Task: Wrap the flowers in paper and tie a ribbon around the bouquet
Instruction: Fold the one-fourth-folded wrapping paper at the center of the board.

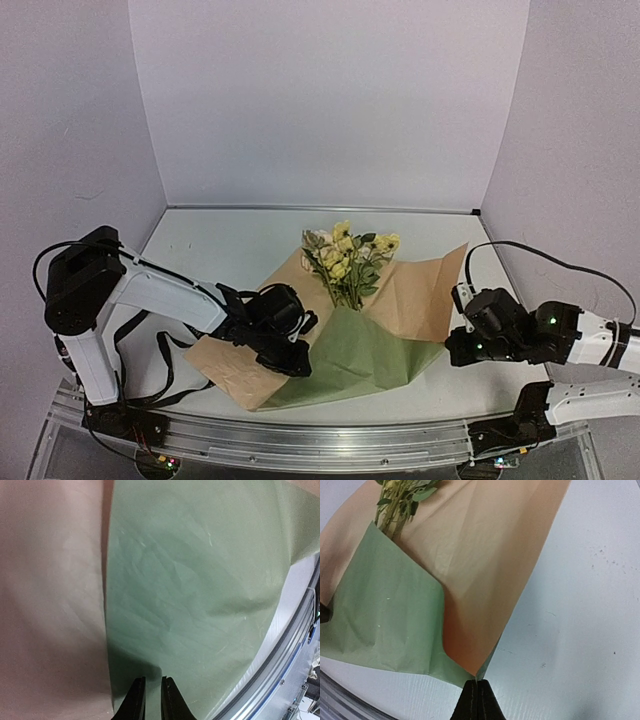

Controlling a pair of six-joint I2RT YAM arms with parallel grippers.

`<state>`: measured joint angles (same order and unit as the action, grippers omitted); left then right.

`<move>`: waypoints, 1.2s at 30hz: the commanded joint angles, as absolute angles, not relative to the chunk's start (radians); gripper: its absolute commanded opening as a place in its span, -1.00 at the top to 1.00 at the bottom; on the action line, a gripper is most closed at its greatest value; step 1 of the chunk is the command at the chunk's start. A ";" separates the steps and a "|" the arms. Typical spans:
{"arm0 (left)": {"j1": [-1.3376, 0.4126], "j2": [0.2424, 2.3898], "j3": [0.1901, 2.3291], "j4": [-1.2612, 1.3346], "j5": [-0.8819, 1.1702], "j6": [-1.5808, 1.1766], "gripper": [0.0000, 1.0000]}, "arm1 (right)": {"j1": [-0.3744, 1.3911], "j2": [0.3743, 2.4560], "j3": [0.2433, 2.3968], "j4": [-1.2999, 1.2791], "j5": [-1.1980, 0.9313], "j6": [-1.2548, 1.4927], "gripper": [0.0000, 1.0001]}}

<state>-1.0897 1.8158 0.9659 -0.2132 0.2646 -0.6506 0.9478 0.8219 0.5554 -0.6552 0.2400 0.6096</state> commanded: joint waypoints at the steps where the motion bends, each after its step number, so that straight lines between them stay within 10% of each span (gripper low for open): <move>1: -1.062 1.850 1.017 -0.215 0.242 -0.626 0.74 | 0.947 0.891 0.626 -0.581 0.096 0.593 1.00; 36: -1.010 1.782 0.997 -0.198 0.263 -0.603 0.72 | 1.036 1.659 0.923 -0.087 -0.292 0.773 1.00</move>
